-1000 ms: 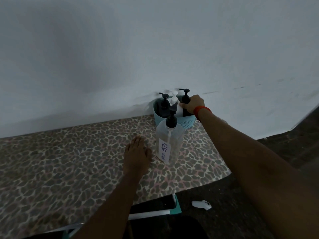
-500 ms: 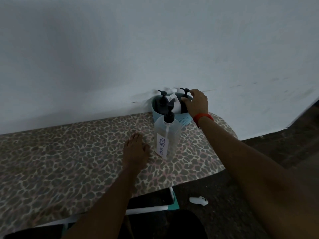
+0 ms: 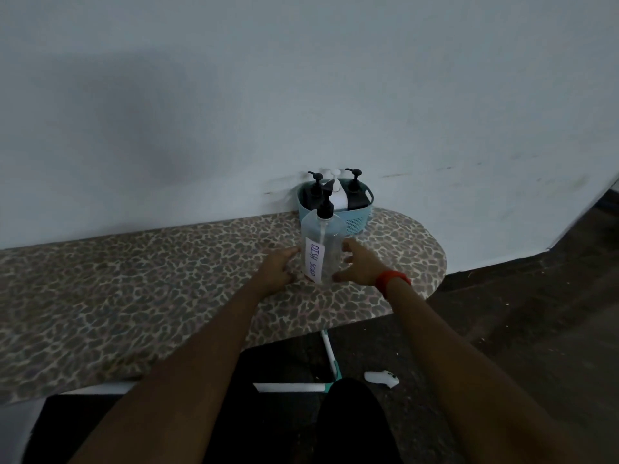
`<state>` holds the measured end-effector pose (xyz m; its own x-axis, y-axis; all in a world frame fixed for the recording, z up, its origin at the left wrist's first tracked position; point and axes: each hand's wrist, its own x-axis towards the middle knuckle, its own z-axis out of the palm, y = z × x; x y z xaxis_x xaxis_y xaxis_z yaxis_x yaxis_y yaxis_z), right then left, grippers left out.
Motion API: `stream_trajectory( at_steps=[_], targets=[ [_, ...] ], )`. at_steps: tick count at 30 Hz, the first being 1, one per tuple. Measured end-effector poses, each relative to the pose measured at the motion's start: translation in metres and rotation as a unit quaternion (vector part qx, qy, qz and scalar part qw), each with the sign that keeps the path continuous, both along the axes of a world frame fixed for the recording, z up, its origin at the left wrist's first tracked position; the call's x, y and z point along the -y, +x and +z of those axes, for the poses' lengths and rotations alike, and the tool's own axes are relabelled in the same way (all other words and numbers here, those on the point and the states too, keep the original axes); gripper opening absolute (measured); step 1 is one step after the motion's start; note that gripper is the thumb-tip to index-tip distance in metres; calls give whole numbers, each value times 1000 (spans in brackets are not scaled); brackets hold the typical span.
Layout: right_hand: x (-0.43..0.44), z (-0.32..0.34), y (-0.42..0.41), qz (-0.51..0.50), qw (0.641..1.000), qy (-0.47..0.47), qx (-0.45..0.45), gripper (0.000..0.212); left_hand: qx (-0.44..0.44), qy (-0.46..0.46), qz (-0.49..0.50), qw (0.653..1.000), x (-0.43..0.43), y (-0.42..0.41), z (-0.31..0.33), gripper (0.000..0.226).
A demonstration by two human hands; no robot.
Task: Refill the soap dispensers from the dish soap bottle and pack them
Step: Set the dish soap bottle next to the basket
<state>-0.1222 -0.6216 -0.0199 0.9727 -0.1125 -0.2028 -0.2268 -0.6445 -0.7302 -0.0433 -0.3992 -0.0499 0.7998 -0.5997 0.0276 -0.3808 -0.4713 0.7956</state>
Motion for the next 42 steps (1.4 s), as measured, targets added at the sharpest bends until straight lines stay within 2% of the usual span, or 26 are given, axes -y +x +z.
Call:
stream_trajectory(
  at_steps=[2,5,7,15,18,21,27,33,36,40,42],
  targets=[
    [-9,-6,-4,-45,998,30,46,82,-20,-42,4,999,5,-10,5,59],
    [-16,-14,-10,-77,992,45,86,63,-44,-102,79,991,9,-16,8,40],
    [-19,-16,-13,-79,990,53,101,57,-43,-118,110,986,8,-21,11,36],
    [-45,-5,0,-7,989,20,145,57,-21,-177,202,963,-20,-27,13,40],
    [-66,3,25,1,989,64,130,54,14,-179,241,954,-44,-24,22,39],
    [-99,10,58,50,989,57,129,49,41,-177,281,942,-80,-12,27,35],
    [-179,9,131,120,981,66,138,53,84,-148,343,924,-160,33,24,29],
    [-219,0,184,118,981,63,141,48,136,-98,346,923,-193,90,17,24],
    [-229,-15,198,123,979,54,152,47,130,-91,350,923,-198,107,7,22],
    [-229,-52,212,111,983,44,138,58,109,-94,364,920,-200,115,-21,23],
    [-232,-59,209,94,984,50,140,54,113,-82,378,915,-197,111,-33,17]
  ],
)
